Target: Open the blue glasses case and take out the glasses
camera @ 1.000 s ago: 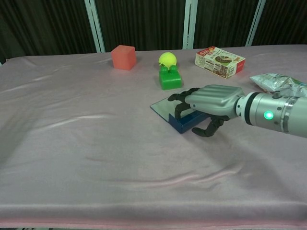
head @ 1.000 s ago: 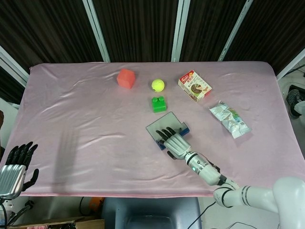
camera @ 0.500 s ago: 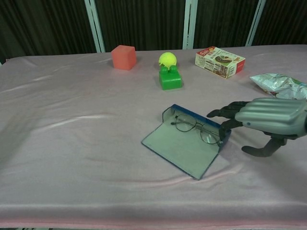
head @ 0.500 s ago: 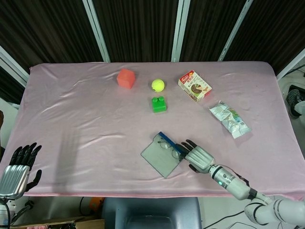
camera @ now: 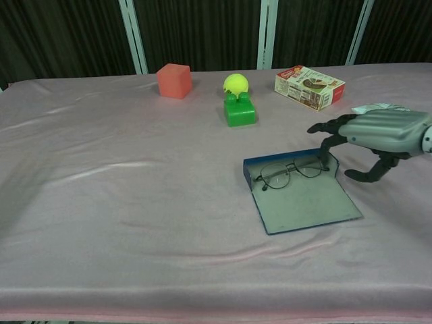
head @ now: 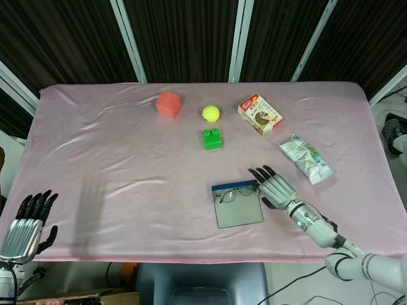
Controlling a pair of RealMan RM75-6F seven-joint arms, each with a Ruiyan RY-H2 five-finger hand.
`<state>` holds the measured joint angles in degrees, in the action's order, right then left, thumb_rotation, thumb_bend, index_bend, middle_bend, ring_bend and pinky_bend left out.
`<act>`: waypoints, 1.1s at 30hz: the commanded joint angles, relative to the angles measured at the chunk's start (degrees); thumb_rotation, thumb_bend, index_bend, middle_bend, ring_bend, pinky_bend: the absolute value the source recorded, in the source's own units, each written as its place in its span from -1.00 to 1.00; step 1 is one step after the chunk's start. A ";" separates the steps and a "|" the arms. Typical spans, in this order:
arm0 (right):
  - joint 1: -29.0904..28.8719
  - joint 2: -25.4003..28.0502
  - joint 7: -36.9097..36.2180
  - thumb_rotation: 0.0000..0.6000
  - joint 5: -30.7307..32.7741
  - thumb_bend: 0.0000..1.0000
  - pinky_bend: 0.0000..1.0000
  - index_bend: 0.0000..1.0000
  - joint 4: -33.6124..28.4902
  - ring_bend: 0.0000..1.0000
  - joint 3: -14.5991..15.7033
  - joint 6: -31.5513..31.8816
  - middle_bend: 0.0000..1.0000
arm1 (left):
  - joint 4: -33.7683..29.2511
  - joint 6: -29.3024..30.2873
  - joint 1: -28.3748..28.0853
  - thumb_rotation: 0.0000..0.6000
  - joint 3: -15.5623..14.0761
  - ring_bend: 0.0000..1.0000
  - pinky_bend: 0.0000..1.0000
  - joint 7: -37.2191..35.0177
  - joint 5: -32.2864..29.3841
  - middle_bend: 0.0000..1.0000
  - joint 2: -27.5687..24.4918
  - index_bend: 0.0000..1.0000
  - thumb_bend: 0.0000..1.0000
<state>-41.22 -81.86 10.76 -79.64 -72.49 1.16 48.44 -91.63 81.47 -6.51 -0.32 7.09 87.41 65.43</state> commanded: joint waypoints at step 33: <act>-6.47 -10.91 2.47 1.00 1.20 -0.02 -1.00 0.05 7.35 -0.92 -7.91 -1.79 -0.81 | -0.16 0.51 0.26 1.00 0.17 -1.00 -1.00 -1.08 -0.37 -0.95 -0.41 -0.99 -0.12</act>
<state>-47.17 -91.98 12.57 -78.86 -65.95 -6.51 47.10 -91.80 81.99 -6.24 -0.15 6.02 87.05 65.02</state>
